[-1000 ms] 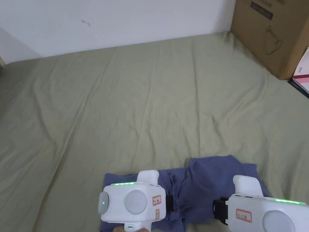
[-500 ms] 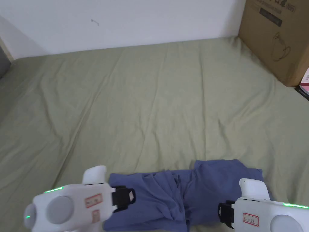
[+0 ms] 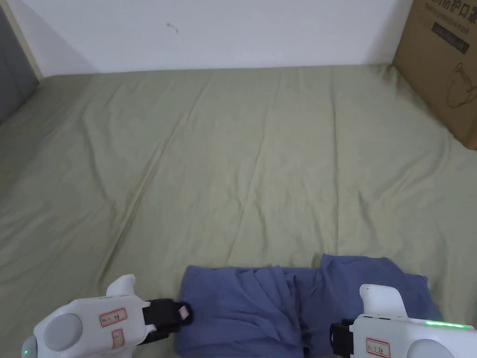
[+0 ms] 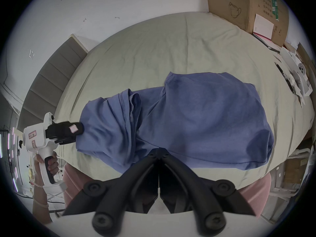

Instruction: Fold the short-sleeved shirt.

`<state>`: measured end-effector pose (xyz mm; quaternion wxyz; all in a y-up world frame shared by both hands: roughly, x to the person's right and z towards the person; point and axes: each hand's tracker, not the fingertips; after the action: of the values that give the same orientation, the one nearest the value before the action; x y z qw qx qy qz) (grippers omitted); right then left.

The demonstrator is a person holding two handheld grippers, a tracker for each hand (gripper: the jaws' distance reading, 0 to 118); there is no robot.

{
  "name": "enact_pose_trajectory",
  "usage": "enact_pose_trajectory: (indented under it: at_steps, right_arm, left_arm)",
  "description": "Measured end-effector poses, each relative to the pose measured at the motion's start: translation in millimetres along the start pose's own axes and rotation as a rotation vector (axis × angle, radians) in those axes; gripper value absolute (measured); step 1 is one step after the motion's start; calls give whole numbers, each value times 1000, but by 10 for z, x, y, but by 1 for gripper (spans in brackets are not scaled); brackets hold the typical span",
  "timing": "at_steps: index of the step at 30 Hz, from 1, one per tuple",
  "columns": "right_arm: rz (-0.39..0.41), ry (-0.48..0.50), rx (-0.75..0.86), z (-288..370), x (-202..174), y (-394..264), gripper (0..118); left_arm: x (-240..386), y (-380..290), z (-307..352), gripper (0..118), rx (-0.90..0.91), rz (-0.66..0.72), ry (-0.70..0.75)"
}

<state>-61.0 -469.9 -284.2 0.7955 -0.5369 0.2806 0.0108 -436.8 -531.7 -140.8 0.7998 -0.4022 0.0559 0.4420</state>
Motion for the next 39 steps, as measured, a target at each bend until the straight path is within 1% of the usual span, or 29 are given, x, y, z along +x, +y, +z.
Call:
enact_pose_trajectory:
  at_steps: [1, 6, 9, 11, 14, 18, 21, 24, 25, 30, 33, 34, 37, 39]
  right_arm:
    - [1, -1, -5, -17, -29, 7, 0]
    - [30, 4, -21, -49, -181, 20, 0]
    - [59, -7, -32, -76, -249, 27, 0]
    - [67, -13, -34, -83, -269, 24, 0]
    - [70, -17, -44, -109, -286, 17, 0]
    - [80, -23, -51, -95, -298, 2, 0]
    - [83, -26, -53, -83, -285, -2, 0]
    - [77, -35, -58, -102, -255, 6, 0]
    - [74, -36, -58, -102, -247, 8, 0]
    - [60, -32, -56, -97, -208, 8, 0]
    - [50, -28, -55, -82, -191, -8, 0]
    - [46, -26, -53, -82, -179, -13, 0]
    - [35, -23, -49, -68, -127, -16, 0]
    - [31, -22, -45, -47, -80, -12, 0]
  left_arm:
    - [-83, 6, -25, 4, -4, 39, -41]
    - [-57, 44, 19, 4, -19, -16, -54]
    - [-120, 82, 87, 4, -28, 27, -104]
    - [-101, 89, 163, 4, -15, 19, -125]
    - [-48, 113, 185, 4, -20, -22, -112]
    - [-202, 174, 294, 4, -13, 10, -143]
    - [-367, 235, 569, 4, 49, 12, -92]
    - [-554, 310, 852, 4, 84, 9, -5]
    - [-516, 304, 973, 4, 108, 10, 31]
    - [-607, 398, 1293, 4, 145, 31, 118]
    - [-510, 398, 1380, 4, 172, 51, 82]
    - [-403, 378, 1391, 4, 181, 37, 69]
    - [19, 374, 1418, 4, 194, -78, 52]
    - [327, 380, 1407, 4, 193, -113, -39]
